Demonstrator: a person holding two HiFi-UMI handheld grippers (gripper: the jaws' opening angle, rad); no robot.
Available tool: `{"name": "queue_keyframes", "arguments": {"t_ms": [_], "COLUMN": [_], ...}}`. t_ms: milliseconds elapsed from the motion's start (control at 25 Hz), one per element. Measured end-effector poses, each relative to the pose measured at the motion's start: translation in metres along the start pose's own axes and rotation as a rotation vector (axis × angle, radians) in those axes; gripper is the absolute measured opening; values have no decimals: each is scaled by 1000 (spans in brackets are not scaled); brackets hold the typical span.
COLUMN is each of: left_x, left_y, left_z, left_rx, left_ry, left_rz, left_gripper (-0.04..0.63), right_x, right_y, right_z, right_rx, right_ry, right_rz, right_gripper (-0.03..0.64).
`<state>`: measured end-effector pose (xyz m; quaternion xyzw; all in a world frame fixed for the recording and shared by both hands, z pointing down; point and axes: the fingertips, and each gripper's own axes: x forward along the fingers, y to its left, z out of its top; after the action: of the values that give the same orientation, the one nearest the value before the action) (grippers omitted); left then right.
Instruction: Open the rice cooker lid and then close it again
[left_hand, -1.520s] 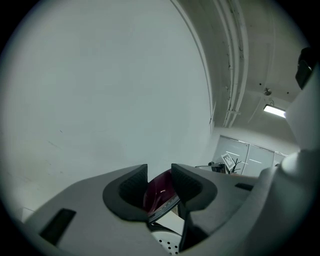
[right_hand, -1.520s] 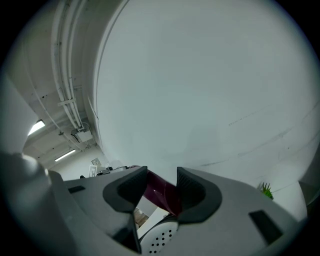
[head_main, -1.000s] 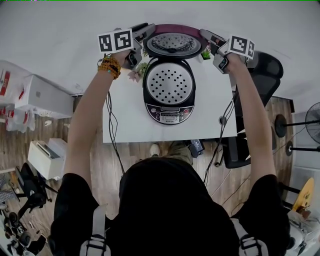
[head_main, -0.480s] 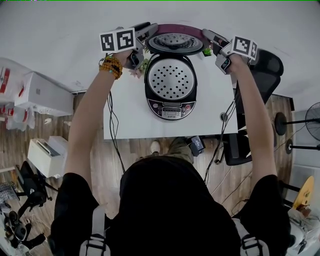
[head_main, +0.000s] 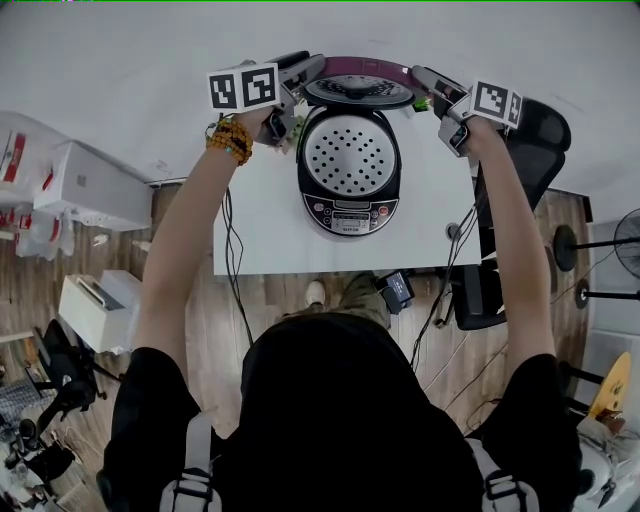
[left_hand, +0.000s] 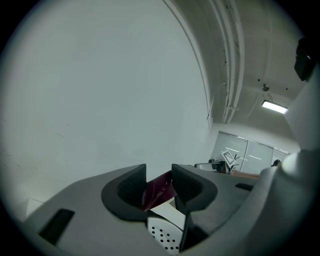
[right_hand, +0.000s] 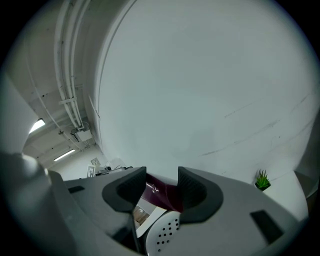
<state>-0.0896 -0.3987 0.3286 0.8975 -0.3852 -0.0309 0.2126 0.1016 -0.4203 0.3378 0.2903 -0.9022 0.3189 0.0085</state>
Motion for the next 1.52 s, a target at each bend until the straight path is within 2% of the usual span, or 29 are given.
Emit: {"name": "queue_keyframes", "arguments": {"t_ms": [1000,1520], "left_x": [-25,-40], "left_y": [-25,-39], "left_z": [-30,-55], "left_rx": [59,91], "left_ry": [0,4], "left_rz": [35,51], "left_gripper": [163,163], "right_x": [-23,-35], "right_y": [18,24], "right_z": [-35,-60], "right_rx": [-31,-28], "right_ry": [-49,-50], "right_rz": [-21,-2], "right_gripper": [210,210]}}
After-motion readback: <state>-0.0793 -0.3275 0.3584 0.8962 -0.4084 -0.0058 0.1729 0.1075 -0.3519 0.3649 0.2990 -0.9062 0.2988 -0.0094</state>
